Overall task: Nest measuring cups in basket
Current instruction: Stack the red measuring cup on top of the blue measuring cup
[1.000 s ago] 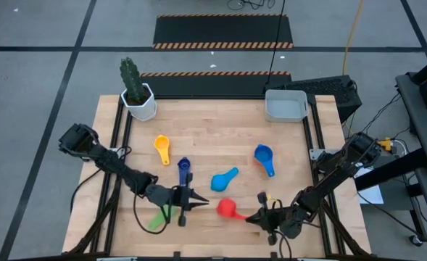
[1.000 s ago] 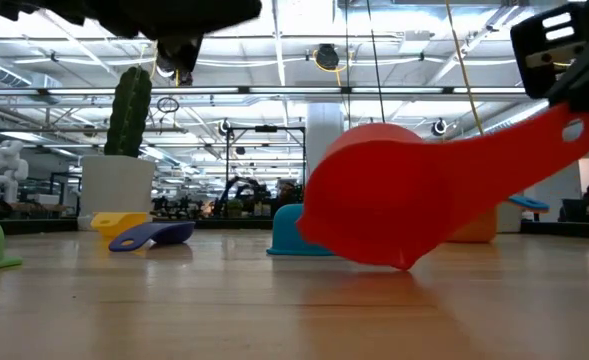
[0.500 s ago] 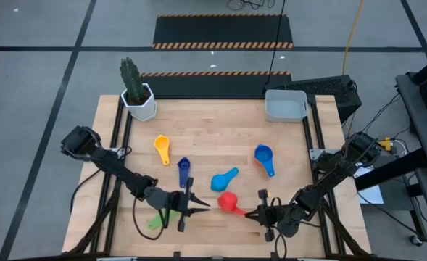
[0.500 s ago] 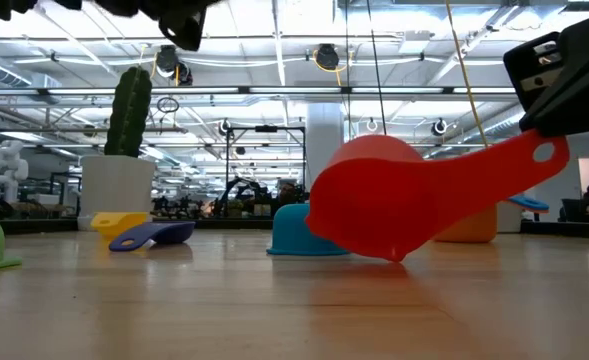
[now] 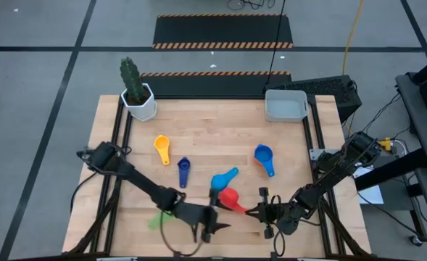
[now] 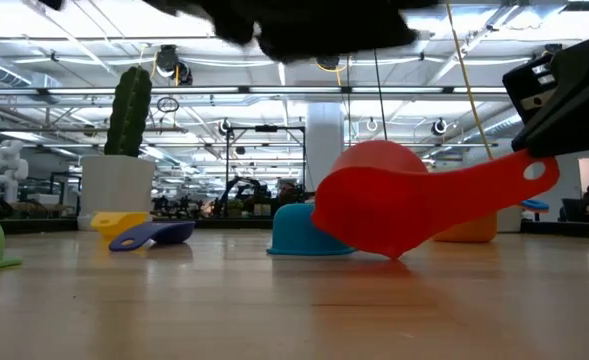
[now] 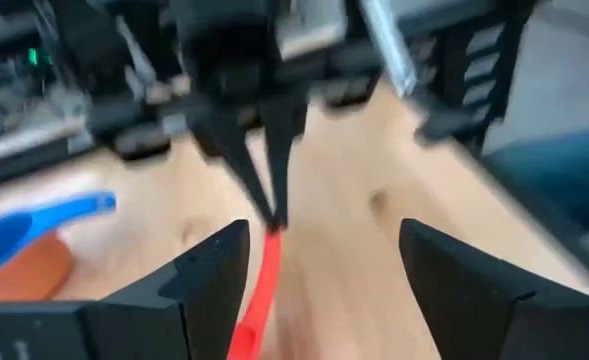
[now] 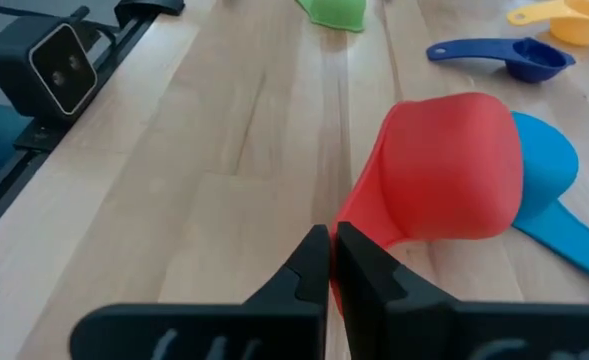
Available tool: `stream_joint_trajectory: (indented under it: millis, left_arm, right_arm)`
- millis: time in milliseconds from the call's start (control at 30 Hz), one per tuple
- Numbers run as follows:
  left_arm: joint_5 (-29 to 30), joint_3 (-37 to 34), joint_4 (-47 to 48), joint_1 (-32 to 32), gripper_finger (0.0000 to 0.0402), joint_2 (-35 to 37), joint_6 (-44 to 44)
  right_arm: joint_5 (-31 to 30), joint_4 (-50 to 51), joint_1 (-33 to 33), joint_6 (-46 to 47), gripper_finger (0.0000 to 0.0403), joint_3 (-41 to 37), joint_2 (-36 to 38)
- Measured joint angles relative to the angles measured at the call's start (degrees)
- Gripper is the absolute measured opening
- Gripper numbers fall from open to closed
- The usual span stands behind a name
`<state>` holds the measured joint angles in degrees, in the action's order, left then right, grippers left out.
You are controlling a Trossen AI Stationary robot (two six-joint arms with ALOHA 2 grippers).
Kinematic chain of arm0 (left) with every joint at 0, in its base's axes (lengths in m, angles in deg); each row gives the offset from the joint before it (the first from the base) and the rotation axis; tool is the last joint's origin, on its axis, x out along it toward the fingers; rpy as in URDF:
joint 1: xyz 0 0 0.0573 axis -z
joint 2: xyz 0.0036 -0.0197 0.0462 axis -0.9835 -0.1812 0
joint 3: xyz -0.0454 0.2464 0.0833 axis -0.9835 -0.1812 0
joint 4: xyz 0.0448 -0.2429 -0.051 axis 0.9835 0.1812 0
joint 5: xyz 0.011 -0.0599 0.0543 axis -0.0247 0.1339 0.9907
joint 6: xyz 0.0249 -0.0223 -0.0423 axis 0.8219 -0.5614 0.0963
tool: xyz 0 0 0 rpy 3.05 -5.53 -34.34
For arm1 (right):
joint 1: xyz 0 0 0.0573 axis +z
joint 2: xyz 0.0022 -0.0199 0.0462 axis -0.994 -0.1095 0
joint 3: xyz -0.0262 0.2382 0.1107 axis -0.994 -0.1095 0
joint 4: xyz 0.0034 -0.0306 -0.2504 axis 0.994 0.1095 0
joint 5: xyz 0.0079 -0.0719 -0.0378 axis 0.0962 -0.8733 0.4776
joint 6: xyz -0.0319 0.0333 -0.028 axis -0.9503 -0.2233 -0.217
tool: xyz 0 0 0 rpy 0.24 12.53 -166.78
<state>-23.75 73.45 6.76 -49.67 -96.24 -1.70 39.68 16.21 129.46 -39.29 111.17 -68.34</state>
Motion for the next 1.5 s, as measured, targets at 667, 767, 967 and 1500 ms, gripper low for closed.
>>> stream_joint_trajectory:
  millis: [667,767,967,1500]
  left_arm:
    - [-0.4,10.7,19.3,-3.7,0.0163,-7.4,-0.7]
    - [-0.6,10.7,19.1,-4.0,0.0134,-7.6,0.7]
    - [-0.2,10.7,18.9,-4.2,0.0039,-7.8,2.8]
    - [-0.6,10.6,23.3,-4.7,0.0006,-4.0,-4.7]
  right_arm:
    - [0.0,-3.3,-1.3,0.2,0.0000,0.0,0.0]
    - [0.0,-3.7,-1.2,0.2,0.0000,0.0,0.0]
    - [0.1,-4.4,-1.2,0.0,0.0000,0.0,0.0]
    - [-0.8,-2.1,-1.2,5.3,0.0061,0.0,5.4]
